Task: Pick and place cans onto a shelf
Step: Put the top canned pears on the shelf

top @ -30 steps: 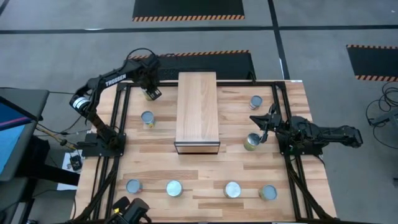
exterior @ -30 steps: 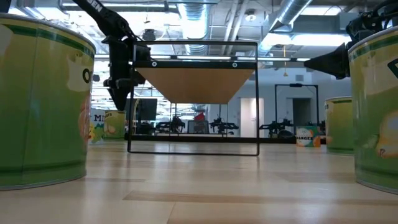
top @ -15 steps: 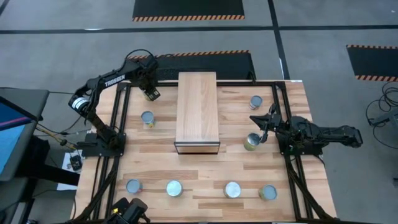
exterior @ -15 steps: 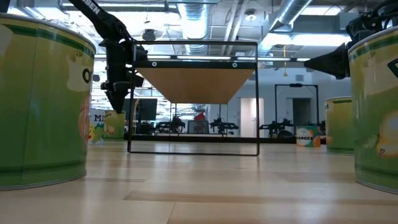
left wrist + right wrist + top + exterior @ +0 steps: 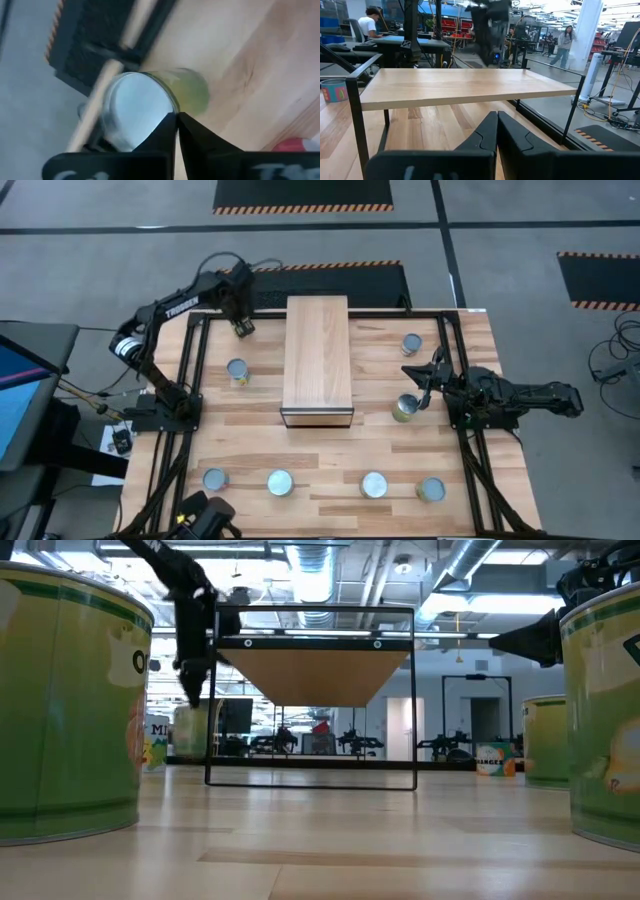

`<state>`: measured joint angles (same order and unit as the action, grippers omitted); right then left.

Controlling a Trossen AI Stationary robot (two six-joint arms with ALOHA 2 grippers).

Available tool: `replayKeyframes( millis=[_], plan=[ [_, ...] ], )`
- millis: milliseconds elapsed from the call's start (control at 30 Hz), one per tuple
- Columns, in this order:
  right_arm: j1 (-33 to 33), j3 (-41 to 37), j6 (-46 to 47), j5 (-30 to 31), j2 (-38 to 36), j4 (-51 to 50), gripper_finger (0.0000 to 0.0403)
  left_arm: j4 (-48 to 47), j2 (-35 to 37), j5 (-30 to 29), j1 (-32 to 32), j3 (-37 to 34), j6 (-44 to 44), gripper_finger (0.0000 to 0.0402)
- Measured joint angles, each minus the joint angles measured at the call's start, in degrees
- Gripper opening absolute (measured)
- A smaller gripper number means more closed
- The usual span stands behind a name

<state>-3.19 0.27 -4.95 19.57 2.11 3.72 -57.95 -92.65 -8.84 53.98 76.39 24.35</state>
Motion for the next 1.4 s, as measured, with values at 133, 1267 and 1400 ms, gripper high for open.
replayKeyframes(
  millis=[133,1267,1400],
  plan=[
    [0.01,-0.02,0.00,0.00,0.00,-0.02,0.0033,-6.33,0.03,1.50,-0.04,9.71,1.49,0.0000],
    [0.00,-0.01,0.00,0.00,0.00,-0.01,0.0033,-10.28,-10.48,9.96,-17.09,37.02,25.16,0.0000],
    [-0.01,-0.02,0.00,0.02,0.00,-0.01,0.0033,-10.60,-12.03,7.01,-18.29,37.01,26.05,0.0000]
  ],
)
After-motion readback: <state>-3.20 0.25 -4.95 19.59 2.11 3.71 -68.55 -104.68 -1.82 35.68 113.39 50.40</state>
